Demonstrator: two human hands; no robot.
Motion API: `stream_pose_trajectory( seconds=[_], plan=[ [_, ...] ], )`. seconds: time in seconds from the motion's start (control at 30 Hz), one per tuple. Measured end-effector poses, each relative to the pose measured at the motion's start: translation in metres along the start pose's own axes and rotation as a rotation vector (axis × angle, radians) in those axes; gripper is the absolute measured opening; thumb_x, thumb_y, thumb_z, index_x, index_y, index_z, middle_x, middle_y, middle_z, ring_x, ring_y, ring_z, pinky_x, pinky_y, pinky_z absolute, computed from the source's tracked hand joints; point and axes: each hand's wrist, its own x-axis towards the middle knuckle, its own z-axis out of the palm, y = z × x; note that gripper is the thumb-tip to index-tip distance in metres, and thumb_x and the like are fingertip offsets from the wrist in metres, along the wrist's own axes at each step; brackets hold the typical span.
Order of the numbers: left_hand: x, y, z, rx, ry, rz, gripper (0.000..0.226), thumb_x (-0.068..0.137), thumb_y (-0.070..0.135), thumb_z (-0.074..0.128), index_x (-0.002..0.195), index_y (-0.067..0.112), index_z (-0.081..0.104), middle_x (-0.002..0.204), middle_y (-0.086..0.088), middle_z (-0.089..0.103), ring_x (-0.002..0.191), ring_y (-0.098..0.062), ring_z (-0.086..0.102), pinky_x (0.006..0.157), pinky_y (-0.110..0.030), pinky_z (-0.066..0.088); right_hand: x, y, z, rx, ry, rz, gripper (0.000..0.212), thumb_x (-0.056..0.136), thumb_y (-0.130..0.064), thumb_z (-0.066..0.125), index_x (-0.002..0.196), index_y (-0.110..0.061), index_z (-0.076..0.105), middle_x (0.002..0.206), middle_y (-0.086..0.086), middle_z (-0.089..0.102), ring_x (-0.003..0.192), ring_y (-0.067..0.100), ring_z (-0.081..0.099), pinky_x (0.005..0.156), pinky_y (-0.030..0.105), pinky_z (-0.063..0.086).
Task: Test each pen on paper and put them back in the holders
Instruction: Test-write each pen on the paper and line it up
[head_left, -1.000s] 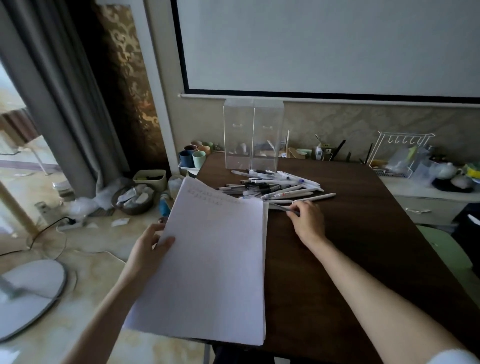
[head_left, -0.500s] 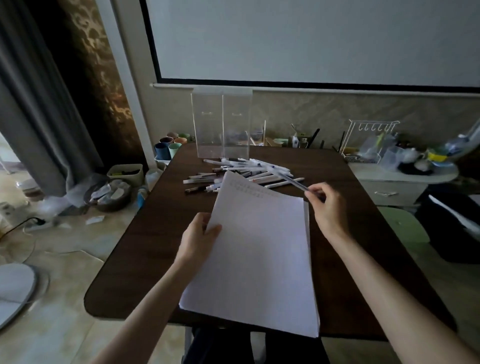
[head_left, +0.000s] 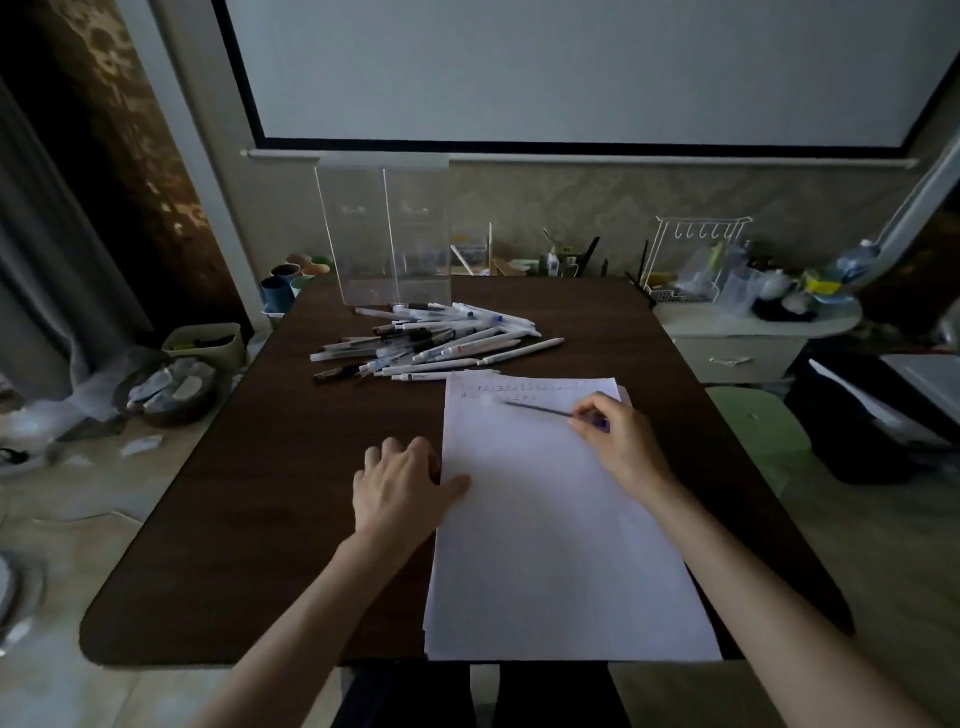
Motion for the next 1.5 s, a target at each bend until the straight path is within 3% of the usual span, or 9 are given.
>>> stream_pose_trajectory(
  seconds=[0.1, 0.3, 0.43, 0.57, 0.83, 1.13, 1.33, 1.4, 1.5],
  plan=[
    [0.015, -0.011, -0.001, -0.015, 0.003, 0.115, 0.039, 0.078, 0.059, 0.061, 0.097, 0.026, 0.053, 0.101, 0.004, 0.043, 0.103, -0.019, 0.041, 0.087, -0.033, 0.037, 0.006, -0.004, -0.005, -0.034, -0.053, -0.022, 0.005, 0.086, -0.011, 0.066, 0.089, -0.007, 0.065, 0.084, -0.001, 0.063, 0.082, 0.014, 0.058, 0.069, 0.016, 0.041],
    [0.055, -0.015, 0.003, -0.133, 0.221, 0.494, 0.050, 0.087, 0.043, 0.057, 0.130, 0.020, 0.047, 0.120, -0.001, 0.048, 0.107, -0.021, 0.044, 0.086, -0.032, 0.034, 0.014, -0.039, 0.007, 0.120, -0.227, -0.060, 0.011, 0.083, -0.005, 0.068, 0.084, -0.016, 0.065, 0.084, -0.005, 0.064, 0.077, -0.004, 0.056, 0.069, 0.006, 0.039],
    [0.071, -0.021, 0.011, -0.027, 0.349, 0.670, 0.039, 0.091, 0.042, 0.036, 0.094, 0.016, 0.064, 0.086, 0.002, 0.059, 0.078, -0.022, 0.057, 0.066, -0.027, 0.036, 0.013, -0.050, 0.017, 0.622, -0.226, 0.154, 0.016, 0.083, 0.002, 0.064, 0.081, -0.014, 0.065, 0.074, -0.003, 0.065, 0.072, 0.008, 0.059, 0.067, 0.017, 0.045],
    [0.069, -0.021, 0.017, -0.034, 0.308, 0.777, 0.045, 0.094, 0.048, 0.031, 0.103, 0.017, 0.062, 0.088, 0.004, 0.062, 0.076, -0.011, 0.053, 0.063, -0.021, 0.039, 0.005, -0.047, 0.027, 0.809, -0.181, 0.186, 0.011, 0.073, -0.011, 0.066, 0.084, -0.010, 0.063, 0.068, 0.001, 0.065, 0.069, 0.012, 0.060, 0.067, 0.021, 0.046],
    [0.068, -0.018, 0.017, -0.260, 0.121, 0.741, 0.034, 0.093, 0.048, 0.028, 0.100, 0.024, 0.051, 0.090, 0.006, 0.056, 0.071, -0.015, 0.057, 0.058, -0.037, 0.050, 0.000, -0.052, 0.036, 0.735, -0.352, 0.077, 0.015, 0.079, -0.015, 0.065, 0.090, -0.007, 0.059, 0.075, 0.003, 0.068, 0.076, 0.013, 0.065, 0.075, 0.020, 0.051],
    [0.059, -0.016, 0.012, -0.384, 0.077, 0.717, 0.030, 0.088, 0.059, 0.033, 0.104, 0.040, 0.050, 0.074, 0.012, 0.064, 0.062, -0.008, 0.058, 0.052, -0.018, 0.040, 0.000, -0.054, 0.036, 0.688, -0.356, -0.016, 0.009, 0.080, -0.021, 0.066, 0.083, -0.013, 0.066, 0.077, -0.003, 0.067, 0.074, 0.007, 0.063, 0.070, 0.015, 0.047],
    [0.060, -0.013, 0.008, -0.258, 0.118, 0.629, 0.047, 0.081, 0.073, 0.027, 0.108, 0.037, 0.039, 0.057, 0.010, 0.048, 0.057, -0.013, 0.050, 0.050, -0.027, 0.035, 0.003, -0.048, 0.040, 0.815, -0.265, 0.018, 0.020, 0.081, -0.014, 0.052, 0.074, -0.022, 0.069, 0.072, -0.001, 0.065, 0.069, 0.013, 0.061, 0.068, 0.025, 0.046],
    [0.062, -0.019, 0.002, -0.216, 0.094, 0.568, 0.069, 0.070, 0.082, 0.030, 0.120, 0.035, 0.039, 0.067, 0.016, 0.047, 0.058, -0.004, 0.046, 0.054, -0.027, 0.036, 0.005, -0.047, 0.037, 0.979, -0.187, 0.095, 0.027, 0.081, -0.018, 0.044, 0.075, -0.017, 0.071, 0.069, 0.005, 0.066, 0.066, 0.017, 0.061, 0.063, 0.024, 0.045],
    [0.065, -0.037, -0.005, -0.099, -0.001, 0.615, 0.092, 0.057, 0.094, 0.026, 0.132, 0.042, 0.038, 0.100, 0.018, 0.048, 0.088, -0.005, 0.049, 0.071, -0.027, 0.037, 0.007, -0.047, 0.035, 1.017, -0.182, 0.155, 0.033, 0.085, -0.023, 0.039, 0.090, -0.005, 0.067, 0.075, 0.015, 0.070, 0.070, 0.020, 0.062, 0.061, 0.022, 0.048]
  ],
)
